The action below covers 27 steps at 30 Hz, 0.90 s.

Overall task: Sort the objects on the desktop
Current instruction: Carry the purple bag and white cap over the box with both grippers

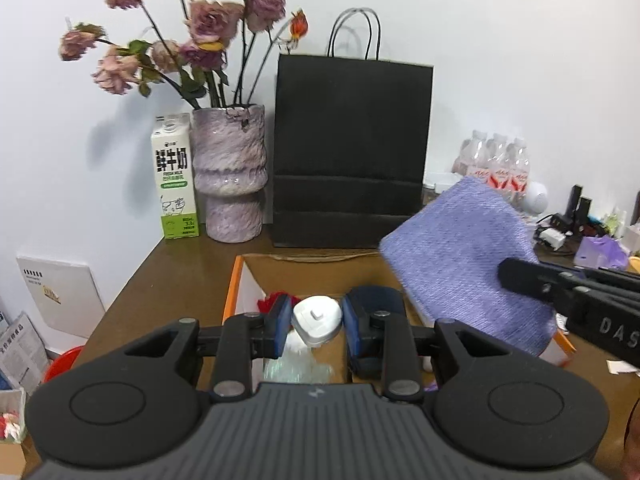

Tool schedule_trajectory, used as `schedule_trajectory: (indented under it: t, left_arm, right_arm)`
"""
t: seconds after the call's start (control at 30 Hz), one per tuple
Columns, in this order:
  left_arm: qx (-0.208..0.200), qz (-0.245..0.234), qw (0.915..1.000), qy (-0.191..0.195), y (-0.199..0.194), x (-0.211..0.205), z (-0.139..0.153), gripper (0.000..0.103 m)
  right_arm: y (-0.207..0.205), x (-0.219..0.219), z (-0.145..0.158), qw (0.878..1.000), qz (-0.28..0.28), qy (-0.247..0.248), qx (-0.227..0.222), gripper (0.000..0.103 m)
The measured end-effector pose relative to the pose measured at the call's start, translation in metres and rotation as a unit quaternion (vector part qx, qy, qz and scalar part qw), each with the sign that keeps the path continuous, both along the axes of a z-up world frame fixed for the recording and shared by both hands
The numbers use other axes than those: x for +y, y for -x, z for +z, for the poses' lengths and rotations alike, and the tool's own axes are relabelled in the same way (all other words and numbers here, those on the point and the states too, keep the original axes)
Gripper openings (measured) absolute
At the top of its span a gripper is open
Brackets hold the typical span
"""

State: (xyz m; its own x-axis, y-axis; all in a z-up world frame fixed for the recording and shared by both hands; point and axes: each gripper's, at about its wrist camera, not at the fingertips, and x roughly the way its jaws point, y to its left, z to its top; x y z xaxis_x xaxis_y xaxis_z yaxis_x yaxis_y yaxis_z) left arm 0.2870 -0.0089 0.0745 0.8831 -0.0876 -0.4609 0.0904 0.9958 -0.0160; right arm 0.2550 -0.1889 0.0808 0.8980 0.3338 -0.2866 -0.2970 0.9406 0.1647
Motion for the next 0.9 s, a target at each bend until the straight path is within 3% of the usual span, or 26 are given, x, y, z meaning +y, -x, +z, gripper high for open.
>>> schedule_trajectory:
  t: [0.3, 0.47, 0.83, 0.9]
  left_arm:
    - [0.081, 0.010, 0.9963, -0.026, -0.086, -0.006, -0.018, 0.029]
    - [0.114, 0.023, 0.9922, -0.045, -0.114, -0.009, -0.039, 0.029]
    - [0.144, 0.022, 0.9867, -0.071, -0.127, -0.014, -0.058, 0.029]
    - [0.142, 0.023, 0.9869, -0.074, -0.125, -0.014, -0.059, 0.030]
  right_arm:
    - [-0.085, 0.016, -0.023, 0.996, -0.012, -0.016, 0.083, 0.008]
    - [-0.117, 0.023, -0.044, 0.991, -0.024, -0.021, 0.130, 0.008]
    - [-0.134, 0.034, -0.067, 0.982, -0.038, 0.010, 0.185, 0.009]
    - [-0.135, 0.034, -0.068, 0.981, -0.037, 0.013, 0.189, 0.014]
